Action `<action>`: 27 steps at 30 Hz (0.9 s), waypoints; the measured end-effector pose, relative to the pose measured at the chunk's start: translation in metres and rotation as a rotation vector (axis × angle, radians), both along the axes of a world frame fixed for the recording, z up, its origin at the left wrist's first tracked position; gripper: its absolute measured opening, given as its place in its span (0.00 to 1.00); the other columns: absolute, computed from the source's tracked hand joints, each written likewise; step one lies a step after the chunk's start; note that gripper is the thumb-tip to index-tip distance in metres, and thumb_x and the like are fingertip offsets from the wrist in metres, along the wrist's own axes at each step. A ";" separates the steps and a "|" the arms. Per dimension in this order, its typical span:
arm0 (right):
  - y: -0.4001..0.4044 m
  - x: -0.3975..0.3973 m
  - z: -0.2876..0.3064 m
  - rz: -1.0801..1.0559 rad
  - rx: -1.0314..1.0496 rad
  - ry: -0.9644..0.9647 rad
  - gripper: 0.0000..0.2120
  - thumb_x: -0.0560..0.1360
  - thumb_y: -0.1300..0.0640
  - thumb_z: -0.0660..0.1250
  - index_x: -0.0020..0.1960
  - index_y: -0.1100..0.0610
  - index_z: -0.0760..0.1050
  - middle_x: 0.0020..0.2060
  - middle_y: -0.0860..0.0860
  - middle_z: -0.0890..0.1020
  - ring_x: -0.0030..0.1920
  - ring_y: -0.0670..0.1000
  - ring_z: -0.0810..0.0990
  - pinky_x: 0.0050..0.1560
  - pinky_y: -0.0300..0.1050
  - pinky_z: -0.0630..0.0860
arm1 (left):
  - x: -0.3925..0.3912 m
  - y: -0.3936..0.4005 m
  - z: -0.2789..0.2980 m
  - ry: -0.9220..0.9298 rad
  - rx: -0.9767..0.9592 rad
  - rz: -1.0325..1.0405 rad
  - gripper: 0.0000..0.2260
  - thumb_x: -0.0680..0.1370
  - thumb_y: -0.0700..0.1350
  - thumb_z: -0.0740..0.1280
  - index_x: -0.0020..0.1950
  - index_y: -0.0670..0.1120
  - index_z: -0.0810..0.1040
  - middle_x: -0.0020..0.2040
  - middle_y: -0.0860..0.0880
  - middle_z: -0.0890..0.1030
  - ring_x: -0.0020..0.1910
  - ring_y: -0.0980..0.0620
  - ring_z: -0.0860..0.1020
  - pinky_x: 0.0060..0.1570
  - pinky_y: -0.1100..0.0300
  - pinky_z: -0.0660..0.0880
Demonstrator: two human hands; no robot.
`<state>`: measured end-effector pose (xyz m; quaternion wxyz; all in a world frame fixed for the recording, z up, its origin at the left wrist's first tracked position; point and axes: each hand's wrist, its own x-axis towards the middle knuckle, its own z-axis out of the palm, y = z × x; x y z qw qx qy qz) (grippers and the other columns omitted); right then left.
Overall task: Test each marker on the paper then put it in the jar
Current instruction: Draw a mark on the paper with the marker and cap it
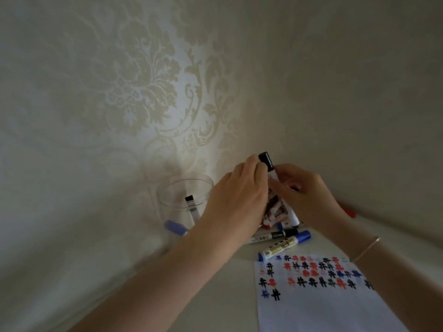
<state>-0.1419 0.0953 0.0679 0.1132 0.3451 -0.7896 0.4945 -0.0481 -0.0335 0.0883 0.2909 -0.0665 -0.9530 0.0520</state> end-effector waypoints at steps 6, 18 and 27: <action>0.025 0.001 -0.015 0.060 0.414 0.308 0.10 0.74 0.56 0.68 0.54 0.52 0.81 0.42 0.42 0.75 0.40 0.43 0.75 0.46 0.39 0.71 | -0.012 0.005 -0.015 -0.039 -0.083 -0.026 0.21 0.78 0.43 0.65 0.68 0.40 0.64 0.59 0.44 0.74 0.53 0.48 0.75 0.36 0.60 0.72; 0.028 0.012 -0.021 0.300 -0.336 -0.826 0.11 0.68 0.57 0.75 0.38 0.61 0.74 0.29 0.53 0.76 0.27 0.48 0.71 0.28 0.39 0.67 | -0.018 0.009 -0.046 -0.585 0.693 -0.360 0.13 0.83 0.49 0.55 0.67 0.49 0.68 0.48 0.54 0.79 0.44 0.56 0.79 0.49 0.60 0.77; 0.031 0.021 -0.012 0.340 -0.286 -0.693 0.11 0.76 0.62 0.64 0.40 0.70 0.76 0.28 0.63 0.78 0.22 0.57 0.77 0.26 0.45 0.76 | -0.012 0.016 -0.050 -0.419 0.846 -0.526 0.12 0.83 0.51 0.56 0.41 0.59 0.72 0.34 0.58 0.78 0.36 0.53 0.77 0.46 0.50 0.75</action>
